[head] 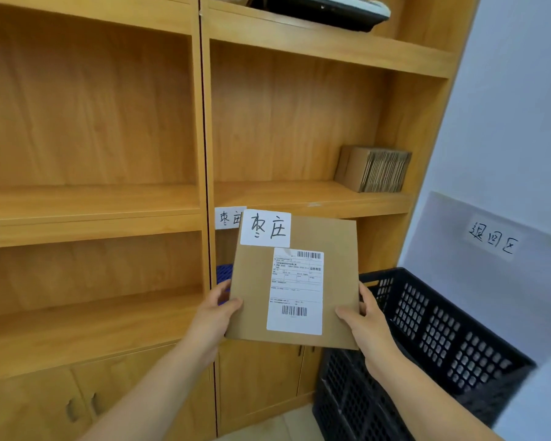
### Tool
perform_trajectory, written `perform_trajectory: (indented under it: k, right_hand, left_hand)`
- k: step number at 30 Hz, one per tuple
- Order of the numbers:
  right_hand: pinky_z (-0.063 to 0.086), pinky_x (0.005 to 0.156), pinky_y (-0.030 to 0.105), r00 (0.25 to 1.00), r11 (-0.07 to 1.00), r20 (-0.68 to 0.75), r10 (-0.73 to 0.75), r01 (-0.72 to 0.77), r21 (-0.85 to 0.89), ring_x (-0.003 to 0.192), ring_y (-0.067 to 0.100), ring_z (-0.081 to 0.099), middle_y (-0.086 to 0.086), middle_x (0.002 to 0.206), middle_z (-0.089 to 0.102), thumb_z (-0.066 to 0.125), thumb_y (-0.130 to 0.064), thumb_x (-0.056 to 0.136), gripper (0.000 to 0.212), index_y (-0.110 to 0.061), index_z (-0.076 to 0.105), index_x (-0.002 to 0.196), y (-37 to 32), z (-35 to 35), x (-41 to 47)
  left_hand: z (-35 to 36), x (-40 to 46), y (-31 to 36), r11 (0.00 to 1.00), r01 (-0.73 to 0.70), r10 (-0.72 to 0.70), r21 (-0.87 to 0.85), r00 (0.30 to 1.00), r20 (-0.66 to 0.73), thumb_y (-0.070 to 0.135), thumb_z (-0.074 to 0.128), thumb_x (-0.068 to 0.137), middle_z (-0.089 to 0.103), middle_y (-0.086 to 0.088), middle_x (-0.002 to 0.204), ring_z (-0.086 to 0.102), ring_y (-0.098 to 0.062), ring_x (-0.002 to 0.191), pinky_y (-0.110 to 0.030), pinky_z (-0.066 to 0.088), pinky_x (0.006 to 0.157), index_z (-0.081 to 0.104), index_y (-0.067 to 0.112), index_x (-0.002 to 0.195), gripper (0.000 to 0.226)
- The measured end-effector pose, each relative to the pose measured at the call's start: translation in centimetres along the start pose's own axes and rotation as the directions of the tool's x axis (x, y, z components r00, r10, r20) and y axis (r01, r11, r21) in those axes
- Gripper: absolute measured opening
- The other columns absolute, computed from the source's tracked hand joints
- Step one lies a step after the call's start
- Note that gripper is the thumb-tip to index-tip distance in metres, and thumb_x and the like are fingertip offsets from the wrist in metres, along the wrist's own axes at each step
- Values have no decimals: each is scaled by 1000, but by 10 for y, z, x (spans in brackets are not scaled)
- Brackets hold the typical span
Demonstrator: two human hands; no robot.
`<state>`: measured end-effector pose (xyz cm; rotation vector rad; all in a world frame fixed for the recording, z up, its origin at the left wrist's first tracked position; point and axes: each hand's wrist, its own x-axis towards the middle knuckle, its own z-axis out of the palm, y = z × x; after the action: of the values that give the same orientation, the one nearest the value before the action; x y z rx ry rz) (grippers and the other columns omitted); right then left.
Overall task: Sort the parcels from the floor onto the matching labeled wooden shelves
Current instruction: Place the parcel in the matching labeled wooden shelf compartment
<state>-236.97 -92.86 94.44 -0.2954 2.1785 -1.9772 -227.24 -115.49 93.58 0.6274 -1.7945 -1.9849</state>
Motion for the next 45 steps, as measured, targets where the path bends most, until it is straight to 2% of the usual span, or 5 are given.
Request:
perform_trajectory:
  k: [10,23,32,39,45]
  right_hand:
    - [48,79,27,986,987,45,-158,157,22,108,10,56,-9,123,58,56,-6,87,64,-40,37,138,-33,8,126]
    - [39,105,37,946,945,25,-324,322,65,125,12,43,-11,146,38,52,-15,92,72,-41,14,147,-90,44,254]
    - [41,106,44,906,907,37,-421,421,13,127,16,41,-5,143,38,58,-9,85,66,-38,32,139,-116,80,320]
    - [36,96,26,855,854,98,-509,516,-61,118,12,45,2,133,45,60,-11,85,39,-25,55,121,-126,101,375]
    - [36,108,40,864,863,182,-469,492,-112,120,19,46,6,128,45,64,-13,81,33,-30,60,109,-126,115,414]
  left_hand:
    - [39,106,32,990,-129,132,60,990,-45,18,62,76,40,-1,130,50,-19,112,-42,48,97,40,38,131,63]
    - [52,193,87,883,-392,406,259,914,-4,6,73,74,27,14,133,32,-6,120,-30,32,105,12,32,147,99]
    - [40,248,129,809,-451,503,377,863,-47,12,64,84,32,13,144,32,-1,122,-23,34,100,12,31,147,84]
    - [41,294,139,732,-448,567,514,818,-96,15,54,91,18,4,156,23,-12,139,-25,33,105,41,34,136,51]
    - [44,330,140,686,-377,573,622,807,-144,11,55,89,16,11,156,28,-2,127,-20,40,96,51,36,127,45]
